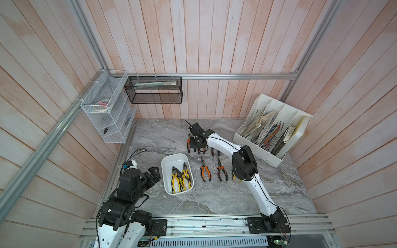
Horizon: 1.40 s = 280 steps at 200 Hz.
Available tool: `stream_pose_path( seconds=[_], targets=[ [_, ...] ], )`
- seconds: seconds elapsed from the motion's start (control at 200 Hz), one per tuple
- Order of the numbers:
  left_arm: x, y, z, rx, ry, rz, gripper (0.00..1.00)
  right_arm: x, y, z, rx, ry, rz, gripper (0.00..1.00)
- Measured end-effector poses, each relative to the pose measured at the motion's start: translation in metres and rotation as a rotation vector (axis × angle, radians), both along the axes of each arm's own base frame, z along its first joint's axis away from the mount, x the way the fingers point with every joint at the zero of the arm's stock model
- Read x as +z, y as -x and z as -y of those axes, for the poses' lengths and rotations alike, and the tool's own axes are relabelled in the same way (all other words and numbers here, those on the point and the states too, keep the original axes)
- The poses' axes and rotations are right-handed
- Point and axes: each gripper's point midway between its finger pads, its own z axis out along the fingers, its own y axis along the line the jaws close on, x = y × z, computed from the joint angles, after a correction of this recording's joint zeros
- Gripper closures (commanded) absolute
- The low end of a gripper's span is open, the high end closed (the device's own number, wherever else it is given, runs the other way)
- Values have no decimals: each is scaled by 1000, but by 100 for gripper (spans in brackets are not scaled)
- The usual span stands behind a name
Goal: Take the pliers out of the storage box
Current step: Place the pliers at the center of the board, then pick up the pliers from the storage box.
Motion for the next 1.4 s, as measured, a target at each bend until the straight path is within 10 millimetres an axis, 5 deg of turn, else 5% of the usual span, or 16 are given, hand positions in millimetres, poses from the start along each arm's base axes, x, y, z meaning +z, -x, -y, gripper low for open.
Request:
stream_pose_path(
  seconds=[0.29,0.57,0.675,0.8,0.915,0.995,1.09,1.2,1.315,1.4],
  targets=[
    [0,0,0,1,0,0,0,-2,1,-3,-8,-13,-13,58],
    [0,0,0,2,0,0,0,15,4,-5,-10,-40,-19,53],
    [0,0,0,2,0,0,0,39,8,-2,-6,-50,-4,53],
    [0,0,0,2,-1,0,0,93,20,2,7,-94,47,53],
    [0,0,-1,2,0,0,0,144,51,7,37,-147,97,53],
    [0,0,-1,2,-1,0,0,161,80,8,66,-184,110,54],
    [0,0,0,-6,-1,0,0,154,116,6,98,-211,83,55],
    [0,0,2,-15,1,0,0,118,158,6,122,-196,2,55],
    [0,0,3,-22,3,0,0,83,190,4,139,-166,-70,55],
    [0,0,3,-21,3,0,0,77,207,-5,160,-168,-91,55]
  ],
)
